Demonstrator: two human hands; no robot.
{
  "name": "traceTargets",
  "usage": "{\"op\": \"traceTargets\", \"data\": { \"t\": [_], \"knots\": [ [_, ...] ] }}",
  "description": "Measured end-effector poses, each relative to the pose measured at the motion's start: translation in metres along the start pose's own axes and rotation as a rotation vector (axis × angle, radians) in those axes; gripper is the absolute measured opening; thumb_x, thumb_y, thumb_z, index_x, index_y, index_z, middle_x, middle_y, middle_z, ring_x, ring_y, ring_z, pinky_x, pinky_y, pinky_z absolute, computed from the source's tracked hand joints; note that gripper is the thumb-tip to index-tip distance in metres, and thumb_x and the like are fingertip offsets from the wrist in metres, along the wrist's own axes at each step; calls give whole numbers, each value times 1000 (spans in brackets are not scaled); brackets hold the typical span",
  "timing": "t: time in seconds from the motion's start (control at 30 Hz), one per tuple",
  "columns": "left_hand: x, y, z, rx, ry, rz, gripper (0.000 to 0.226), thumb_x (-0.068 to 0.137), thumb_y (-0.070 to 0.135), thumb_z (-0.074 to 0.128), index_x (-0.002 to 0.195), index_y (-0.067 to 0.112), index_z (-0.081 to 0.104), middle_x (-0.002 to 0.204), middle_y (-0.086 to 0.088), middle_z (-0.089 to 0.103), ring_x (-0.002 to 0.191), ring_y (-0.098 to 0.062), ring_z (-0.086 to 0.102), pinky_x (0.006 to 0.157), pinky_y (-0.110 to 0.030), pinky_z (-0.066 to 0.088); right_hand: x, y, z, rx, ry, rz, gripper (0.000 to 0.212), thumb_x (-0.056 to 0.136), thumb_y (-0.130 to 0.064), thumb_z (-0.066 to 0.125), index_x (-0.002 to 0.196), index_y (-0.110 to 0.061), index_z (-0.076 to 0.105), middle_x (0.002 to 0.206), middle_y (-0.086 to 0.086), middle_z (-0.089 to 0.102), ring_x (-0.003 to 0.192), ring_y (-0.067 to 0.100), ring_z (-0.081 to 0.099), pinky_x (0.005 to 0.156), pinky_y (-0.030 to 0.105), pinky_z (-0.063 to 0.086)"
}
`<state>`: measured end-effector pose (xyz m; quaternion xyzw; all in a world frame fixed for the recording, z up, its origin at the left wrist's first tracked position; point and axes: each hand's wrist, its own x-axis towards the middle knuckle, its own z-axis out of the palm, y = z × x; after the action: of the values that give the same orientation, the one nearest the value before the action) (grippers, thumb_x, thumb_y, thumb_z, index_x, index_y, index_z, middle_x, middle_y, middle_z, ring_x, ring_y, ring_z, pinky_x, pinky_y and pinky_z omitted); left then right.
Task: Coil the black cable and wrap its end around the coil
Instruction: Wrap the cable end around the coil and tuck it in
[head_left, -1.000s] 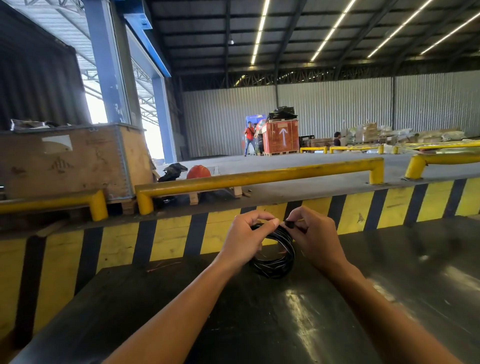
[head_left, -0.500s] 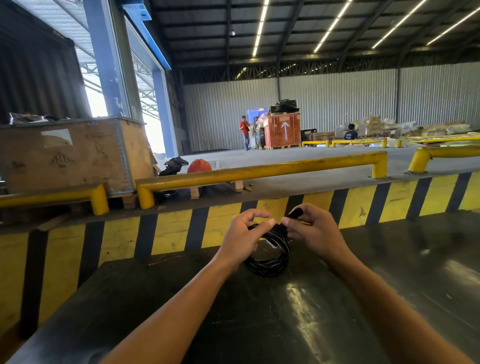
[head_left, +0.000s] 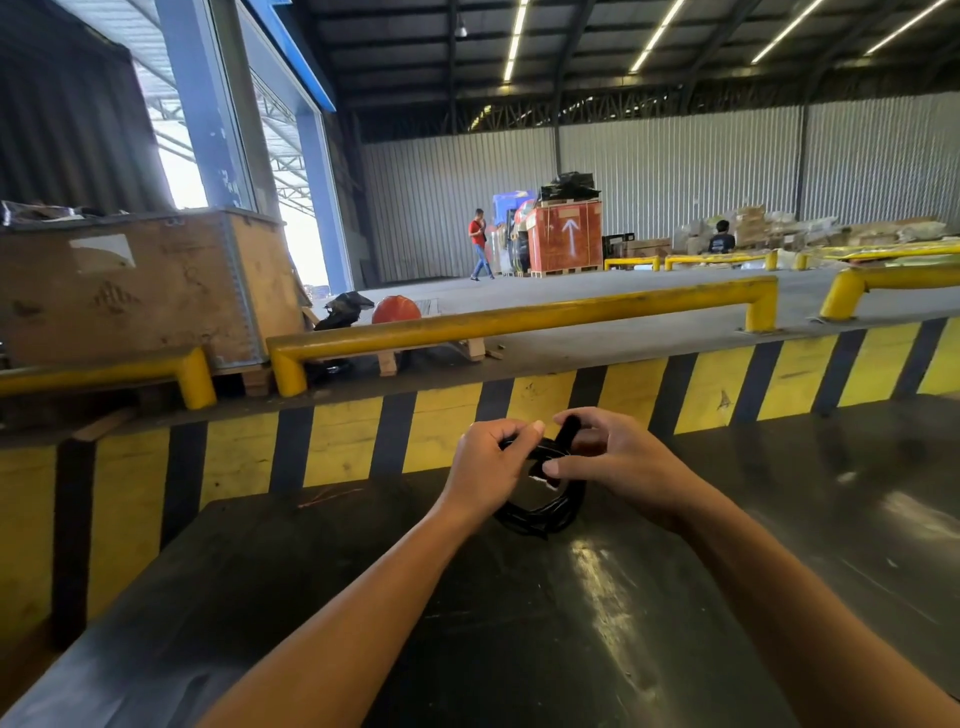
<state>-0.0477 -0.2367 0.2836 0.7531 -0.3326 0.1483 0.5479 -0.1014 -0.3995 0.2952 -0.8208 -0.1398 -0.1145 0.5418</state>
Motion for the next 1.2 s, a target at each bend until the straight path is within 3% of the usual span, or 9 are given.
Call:
{"op": "traceTargets", "data": {
  "t": [0.13, 0.23, 0.33, 0.47, 0.7, 0.8, 0.9, 1.07, 1.2],
  "knots": [
    [0, -3, 0, 17, 2, -4, 27, 95, 22, 52, 79, 13, 71, 68, 3, 67, 63, -9, 61, 61, -22, 48, -3, -2, -3, -60, -72, 19, 89, 67, -26, 82, 140, -16, 32, 126, 11, 58, 112, 23, 59, 96, 44, 50],
    [-1, -5, -1, 31, 4, -18, 22, 95, 20, 52, 92, 12, 72, 80, 1, 71, 75, -6, 65, 67, -13, 48, -6, -3, 0, -96, -132, 3, 93, 66, -19, 82, 141, -19, 27, 127, 7, 57, 112, 18, 57, 88, 29, 51],
    [0, -2, 0, 49, 3, -21, 23, 96, 20, 51, 91, 11, 72, 79, 0, 70, 73, -6, 65, 66, -14, 48, -4, -2, 8, -129, -34, -40, 85, 71, -16, 78, 139, -18, 28, 104, -3, 66, 95, 10, 63, 75, 21, 51],
    [0, 2, 1, 7, 2, -35, 32, 97, 24, 48, 84, 4, 69, 68, -22, 60, 58, -21, 51, 56, -35, 39, -3, 0, 12, -38, 141, -80, 55, 78, -26, 73, 120, -26, 37, 86, -10, 67, 80, 5, 67, 67, 17, 50],
    [-1, 8, 4, -11, 28, -11, 30, 98, 23, 47, 87, 4, 67, 72, -22, 59, 57, -21, 47, 54, -39, 38, -5, 2, 16, 96, 254, -122, 26, 87, -23, 62, 111, -17, 54, 101, 5, 72, 87, 13, 69, 80, 30, 55],
    [-2, 5, 8, 38, 68, 27, 29, 97, 23, 48, 81, 10, 68, 61, 2, 58, 54, -9, 49, 53, -28, 38, -5, 3, 22, 61, 314, -178, 9, 89, -18, 60, 96, -20, 63, 90, 1, 71, 83, 13, 68, 75, 27, 53],
    [-2, 7, 10, 101, 117, 82, 33, 97, 21, 49, 68, 30, 60, 54, 19, 55, 51, -2, 49, 50, -12, 34, -4, 6, 26, 61, 362, -182, 7, 90, -17, 58, 87, -18, 64, 81, 2, 67, 77, 16, 63, 67, 27, 48],
    [-3, 5, 11, 137, 144, 136, 31, 97, 21, 49, 69, 32, 57, 58, 13, 52, 56, -1, 49, 53, -13, 36, -3, 5, 28, 166, 379, -148, 20, 89, -17, 59, 69, -22, 61, 70, 2, 59, 67, 18, 56, 61, 30, 45],
    [-4, -2, 10, 146, 136, 117, 31, 97, 19, 49, 68, 22, 59, 56, 10, 50, 52, -3, 46, 50, -13, 34, -4, 8, 26, 174, 342, -139, 13, 88, -17, 61, 78, -12, 68, 80, 16, 64, 75, 36, 59, 70, 46, 51]
  ]
}}
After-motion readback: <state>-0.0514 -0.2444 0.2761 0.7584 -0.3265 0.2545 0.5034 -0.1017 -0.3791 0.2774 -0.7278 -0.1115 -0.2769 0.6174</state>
